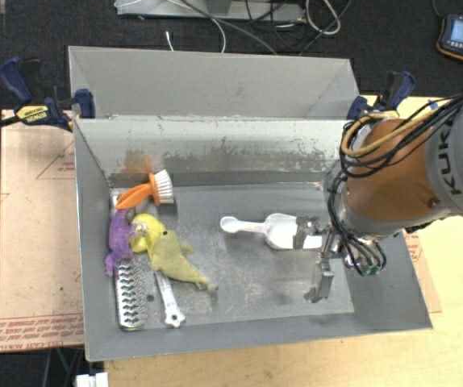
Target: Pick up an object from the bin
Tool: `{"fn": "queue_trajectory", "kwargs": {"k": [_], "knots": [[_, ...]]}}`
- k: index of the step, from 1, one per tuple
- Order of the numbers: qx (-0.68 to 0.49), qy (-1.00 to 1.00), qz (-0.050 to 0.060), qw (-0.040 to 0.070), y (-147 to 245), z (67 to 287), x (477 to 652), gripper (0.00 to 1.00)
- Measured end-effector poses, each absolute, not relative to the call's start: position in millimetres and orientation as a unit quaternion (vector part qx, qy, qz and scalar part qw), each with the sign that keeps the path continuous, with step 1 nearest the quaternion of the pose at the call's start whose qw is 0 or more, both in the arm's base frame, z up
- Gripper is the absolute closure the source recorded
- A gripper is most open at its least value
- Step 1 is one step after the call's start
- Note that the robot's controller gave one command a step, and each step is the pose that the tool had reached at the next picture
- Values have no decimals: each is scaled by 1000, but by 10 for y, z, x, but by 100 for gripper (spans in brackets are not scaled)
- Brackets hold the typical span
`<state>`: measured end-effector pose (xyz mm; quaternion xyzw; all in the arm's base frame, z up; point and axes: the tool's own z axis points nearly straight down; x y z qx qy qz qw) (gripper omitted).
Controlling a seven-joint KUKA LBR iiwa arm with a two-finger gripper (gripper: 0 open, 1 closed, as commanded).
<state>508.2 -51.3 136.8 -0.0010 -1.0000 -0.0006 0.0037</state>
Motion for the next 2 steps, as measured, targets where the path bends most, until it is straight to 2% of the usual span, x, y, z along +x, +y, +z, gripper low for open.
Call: {"fn": "queue_trajectory", "kwargs": {"k": [1,2], "knots": [[0,-1000,0,0,-510,1409,5101,0],[26,-1000,-1,0,-519,678,6031,0]]}}
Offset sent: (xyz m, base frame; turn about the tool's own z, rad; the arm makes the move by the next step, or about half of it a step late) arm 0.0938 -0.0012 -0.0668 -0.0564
